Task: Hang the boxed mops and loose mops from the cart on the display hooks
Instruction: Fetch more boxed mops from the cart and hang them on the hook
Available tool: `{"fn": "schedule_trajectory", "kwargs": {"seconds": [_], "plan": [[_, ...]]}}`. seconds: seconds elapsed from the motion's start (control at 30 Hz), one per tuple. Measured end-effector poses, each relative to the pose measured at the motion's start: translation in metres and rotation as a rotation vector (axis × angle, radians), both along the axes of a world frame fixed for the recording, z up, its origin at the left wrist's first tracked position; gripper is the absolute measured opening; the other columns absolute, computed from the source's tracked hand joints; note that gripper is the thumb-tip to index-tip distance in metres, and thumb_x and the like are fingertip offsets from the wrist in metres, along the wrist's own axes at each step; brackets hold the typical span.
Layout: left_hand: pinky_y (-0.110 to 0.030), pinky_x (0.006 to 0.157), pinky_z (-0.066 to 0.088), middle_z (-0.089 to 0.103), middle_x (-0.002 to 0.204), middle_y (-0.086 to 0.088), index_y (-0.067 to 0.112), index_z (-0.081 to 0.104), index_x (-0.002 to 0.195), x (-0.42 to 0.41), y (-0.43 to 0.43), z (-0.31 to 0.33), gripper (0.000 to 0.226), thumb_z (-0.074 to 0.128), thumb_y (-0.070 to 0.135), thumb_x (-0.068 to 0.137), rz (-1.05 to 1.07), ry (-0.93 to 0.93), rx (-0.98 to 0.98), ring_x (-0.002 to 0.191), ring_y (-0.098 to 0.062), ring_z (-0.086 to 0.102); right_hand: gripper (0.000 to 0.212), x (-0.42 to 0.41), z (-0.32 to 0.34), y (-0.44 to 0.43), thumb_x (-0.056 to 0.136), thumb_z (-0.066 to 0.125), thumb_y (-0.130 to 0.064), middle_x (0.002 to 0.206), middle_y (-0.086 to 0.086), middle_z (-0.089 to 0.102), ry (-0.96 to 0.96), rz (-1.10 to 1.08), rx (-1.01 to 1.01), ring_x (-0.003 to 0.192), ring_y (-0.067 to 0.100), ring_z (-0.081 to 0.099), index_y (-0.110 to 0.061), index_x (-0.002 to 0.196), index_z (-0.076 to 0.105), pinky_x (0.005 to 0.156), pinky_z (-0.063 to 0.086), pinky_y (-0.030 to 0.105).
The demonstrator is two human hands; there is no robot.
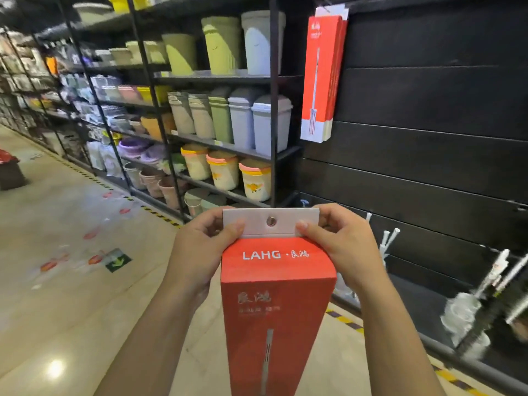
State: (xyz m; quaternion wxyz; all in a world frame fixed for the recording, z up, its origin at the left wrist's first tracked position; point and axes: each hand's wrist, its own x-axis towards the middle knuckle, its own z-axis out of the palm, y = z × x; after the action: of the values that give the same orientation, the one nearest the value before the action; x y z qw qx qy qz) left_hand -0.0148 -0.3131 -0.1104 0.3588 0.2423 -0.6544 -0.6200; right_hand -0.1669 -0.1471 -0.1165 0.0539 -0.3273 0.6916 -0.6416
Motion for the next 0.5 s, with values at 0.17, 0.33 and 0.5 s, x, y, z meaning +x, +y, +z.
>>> {"fn": "schedule_trajectory", "kwargs": {"seconds": [0.17,0.33,0.5], "plan": [[-0.023,0.057,0.057,0.08,0.087,0.001,0.02,0.077,0.105,-0.075,-0.047,0.001,0.016,0.072,0.009,0.095,-0.015,-0.009,0.013,0.073,-0.014,0.076,0.014,-0.073,0.0,-0.043,0.088,0.081,-0.025,0.085,-0.015,0.076,0.009,-0.022,0.03,0.078,0.007,0.073,-0.033,0.095,0.073,0.062,0.06,0.021],[-0.024,0.056,0.058,0.08,0.086,0.001,0.021,0.076,0.106,-0.154,-0.094,0.001,0.016,0.072,0.011,0.095,-0.012,-0.011,0.018,0.073,-0.015,0.077,0.014,-0.146,0.002,-0.09,0.088,0.081,-0.024,0.085,-0.011,0.077,0.0,-0.035,0.032,0.078,0.008,0.074,-0.031,0.097,0.073,0.061,0.059,0.019],[-0.029,0.056,0.06,0.079,0.084,0.005,0.025,0.076,0.106,-0.229,-0.143,0.007,0.015,0.073,0.014,0.095,-0.049,-0.004,0.024,0.071,-0.013,0.077,0.016,-0.212,0.009,-0.135,0.087,0.083,-0.02,0.085,-0.008,0.077,-0.002,-0.093,0.022,0.077,0.01,0.073,-0.032,0.091,0.073,0.062,0.059,0.02]]}}
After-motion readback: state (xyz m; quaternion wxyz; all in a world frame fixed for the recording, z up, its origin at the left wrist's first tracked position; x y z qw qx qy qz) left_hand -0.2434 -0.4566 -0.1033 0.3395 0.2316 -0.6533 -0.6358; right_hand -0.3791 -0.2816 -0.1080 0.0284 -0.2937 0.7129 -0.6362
